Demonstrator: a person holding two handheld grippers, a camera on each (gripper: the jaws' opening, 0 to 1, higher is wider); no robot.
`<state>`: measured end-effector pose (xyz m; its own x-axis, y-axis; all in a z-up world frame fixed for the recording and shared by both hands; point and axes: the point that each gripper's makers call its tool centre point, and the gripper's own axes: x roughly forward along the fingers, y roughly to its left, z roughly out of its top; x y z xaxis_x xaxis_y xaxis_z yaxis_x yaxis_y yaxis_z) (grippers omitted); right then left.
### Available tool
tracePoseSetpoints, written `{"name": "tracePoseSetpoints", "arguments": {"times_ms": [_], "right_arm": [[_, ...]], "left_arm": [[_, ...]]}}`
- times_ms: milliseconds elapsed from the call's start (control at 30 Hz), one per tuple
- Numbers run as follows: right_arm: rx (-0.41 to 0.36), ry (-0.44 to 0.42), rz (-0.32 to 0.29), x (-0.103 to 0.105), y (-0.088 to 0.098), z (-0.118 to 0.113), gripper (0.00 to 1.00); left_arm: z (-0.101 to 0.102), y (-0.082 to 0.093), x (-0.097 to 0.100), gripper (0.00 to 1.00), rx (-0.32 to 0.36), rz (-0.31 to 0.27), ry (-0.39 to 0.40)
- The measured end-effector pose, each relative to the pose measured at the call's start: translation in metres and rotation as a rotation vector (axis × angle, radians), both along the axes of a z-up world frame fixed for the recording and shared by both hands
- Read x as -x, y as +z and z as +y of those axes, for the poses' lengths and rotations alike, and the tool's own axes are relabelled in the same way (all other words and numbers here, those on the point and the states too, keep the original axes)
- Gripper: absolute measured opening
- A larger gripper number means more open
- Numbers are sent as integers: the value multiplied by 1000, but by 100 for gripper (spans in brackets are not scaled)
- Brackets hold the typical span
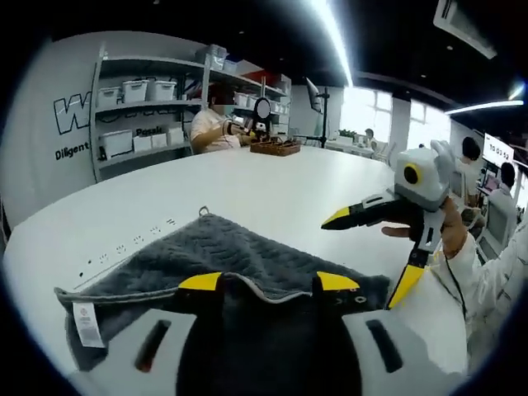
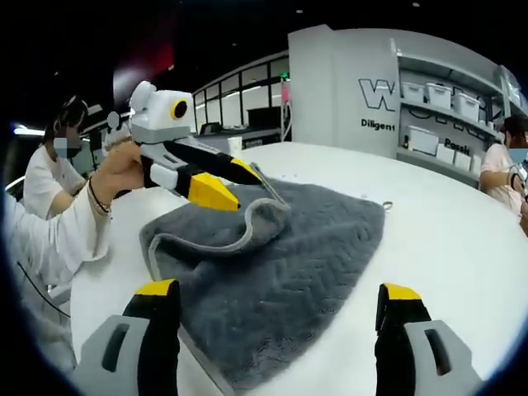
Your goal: Open the folded towel by lifting each exposed corner and separating the folded layers until the towel lies flat within the target outline without major curled edges
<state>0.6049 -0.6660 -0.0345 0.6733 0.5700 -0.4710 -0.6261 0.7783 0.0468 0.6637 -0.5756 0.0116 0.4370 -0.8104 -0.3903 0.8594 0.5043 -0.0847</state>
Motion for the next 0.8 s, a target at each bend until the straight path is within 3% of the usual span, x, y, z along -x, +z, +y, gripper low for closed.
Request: {"name": "tracePoseSetpoints", "arguments": {"times_ms": [67, 300, 467, 633, 800], "right_arm": [[-2, -1, 0, 0, 0, 0, 99], [4, -4, -2, 0, 0, -1, 99], [11, -5, -3, -1, -1, -2, 99], [39, -9, 9, 0, -6, -2, 99], [58, -1, -10, 3, 0, 1, 99]], "left_arm": [[10, 2, 6, 57, -11, -2, -2], [43, 6, 26, 74, -21, 10, -15], [69, -1, 43, 88, -71, 6, 3], [100, -11, 50, 95, -123, 0, 43], [126, -17, 55, 99, -120, 2, 71]]}}
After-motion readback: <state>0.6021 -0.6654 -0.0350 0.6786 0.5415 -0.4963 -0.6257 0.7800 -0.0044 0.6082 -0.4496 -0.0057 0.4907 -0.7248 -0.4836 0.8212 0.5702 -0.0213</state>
